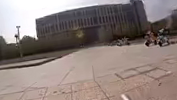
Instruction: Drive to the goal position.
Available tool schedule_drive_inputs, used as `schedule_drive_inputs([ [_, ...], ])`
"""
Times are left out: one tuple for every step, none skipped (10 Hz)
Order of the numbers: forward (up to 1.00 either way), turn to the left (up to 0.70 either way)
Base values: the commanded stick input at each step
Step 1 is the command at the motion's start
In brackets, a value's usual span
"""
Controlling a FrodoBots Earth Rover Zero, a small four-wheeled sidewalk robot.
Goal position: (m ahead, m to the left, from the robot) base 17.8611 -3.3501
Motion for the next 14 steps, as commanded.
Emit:
schedule_drive_inputs([
  [1.00, 0.00],
  [1.00, 0.00],
  [1.00, 0.00],
  [1.00, 0.00],
  [1.00, 0.00],
  [1.00, -0.25],
  [1.00, -0.40],
  [1.00, -0.40],
  [1.00, -0.10],
  [1.00, 0.00],
  [1.00, 0.00],
  [1.00, 0.00],
  [1.00, 0.00],
  [1.00, 0.00],
])
